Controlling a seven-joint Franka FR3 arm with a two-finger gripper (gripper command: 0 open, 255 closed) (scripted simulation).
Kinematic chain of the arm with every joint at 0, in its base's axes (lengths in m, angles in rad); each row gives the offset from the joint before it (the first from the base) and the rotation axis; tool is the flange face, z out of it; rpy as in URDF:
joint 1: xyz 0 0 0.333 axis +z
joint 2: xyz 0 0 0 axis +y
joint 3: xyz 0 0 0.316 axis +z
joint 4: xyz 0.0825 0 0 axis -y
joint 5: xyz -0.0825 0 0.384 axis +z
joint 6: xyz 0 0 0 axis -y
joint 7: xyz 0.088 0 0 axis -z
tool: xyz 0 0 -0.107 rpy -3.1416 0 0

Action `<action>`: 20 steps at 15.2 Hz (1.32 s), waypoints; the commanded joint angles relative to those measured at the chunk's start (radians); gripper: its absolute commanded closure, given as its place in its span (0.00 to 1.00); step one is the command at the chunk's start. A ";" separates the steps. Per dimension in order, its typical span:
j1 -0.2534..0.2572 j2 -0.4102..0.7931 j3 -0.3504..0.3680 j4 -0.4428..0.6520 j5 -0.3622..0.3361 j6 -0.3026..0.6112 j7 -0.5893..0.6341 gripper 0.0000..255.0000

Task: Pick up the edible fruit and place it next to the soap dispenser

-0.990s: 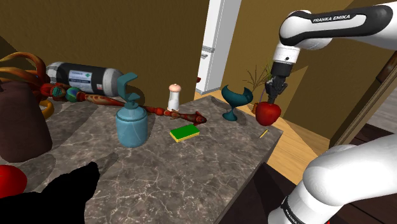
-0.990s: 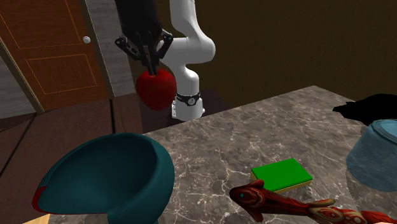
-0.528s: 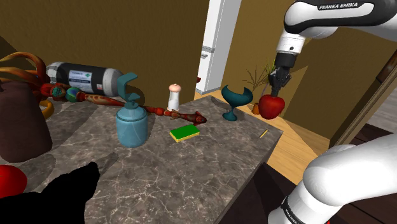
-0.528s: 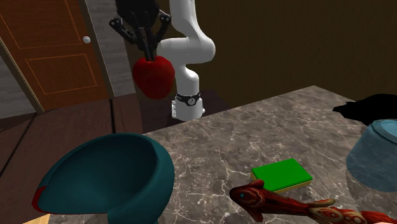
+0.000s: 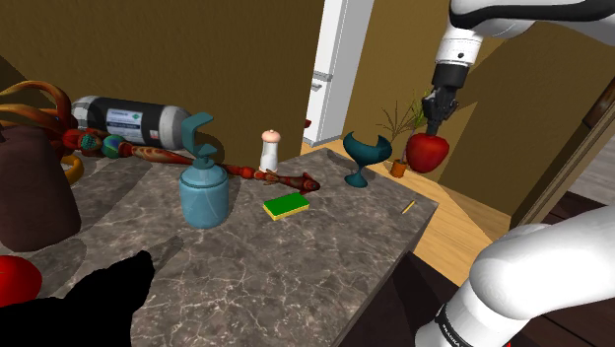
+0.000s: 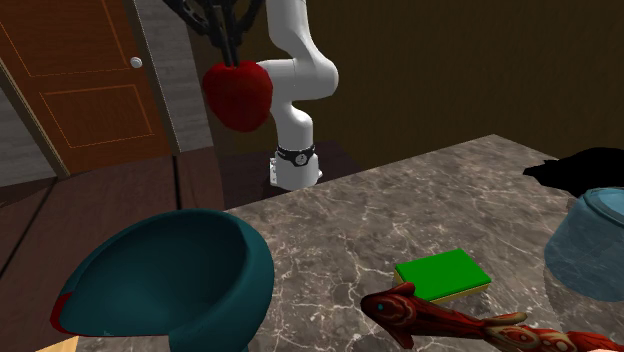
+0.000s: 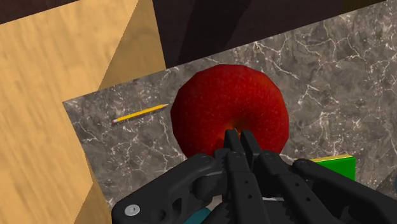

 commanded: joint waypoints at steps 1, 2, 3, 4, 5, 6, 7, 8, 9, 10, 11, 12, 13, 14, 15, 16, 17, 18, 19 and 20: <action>0.002 0.008 0.002 0.034 0.003 -0.026 0.000 1.00; 0.003 0.012 0.003 0.050 0.004 -0.039 -0.001 1.00; 0.003 0.016 0.003 0.067 0.005 -0.052 -0.001 1.00; 0.004 0.021 0.004 0.085 0.006 -0.065 -0.002 1.00; 0.005 0.025 0.004 0.102 0.007 -0.078 -0.002 1.00; 0.006 0.030 0.005 0.120 0.008 -0.091 -0.003 1.00; 0.006 0.035 0.005 0.138 0.010 -0.104 -0.004 1.00; 0.007 0.040 0.005 0.156 0.011 -0.117 -0.004 1.00; 0.008 0.046 0.005 0.174 0.012 -0.130 -0.005 1.00; 0.009 0.051 0.006 0.193 0.013 -0.143 -0.006 1.00; 0.009 0.057 0.006 0.212 0.014 -0.156 -0.007 1.00; 0.010 0.063 0.006 0.231 0.015 -0.170 -0.008 1.00; 0.011 0.070 0.006 0.251 0.017 -0.183 -0.009 1.00; 0.012 0.076 0.006 0.271 0.018 -0.196 -0.010 1.00; 0.012 0.083 0.005 0.291 0.019 -0.210 -0.011 1.00; 0.013 0.090 0.005 0.311 0.020 -0.223 -0.012 1.00; 0.014 0.097 0.005 0.332 0.022 -0.237 -0.013 1.00; 0.015 0.105 0.004 0.354 0.023 -0.251 -0.014 1.00; 0.015 0.113 0.004 0.375 0.024 -0.265 -0.016 1.00; 0.016 0.121 0.003 0.397 0.025 -0.279 -0.017 1.00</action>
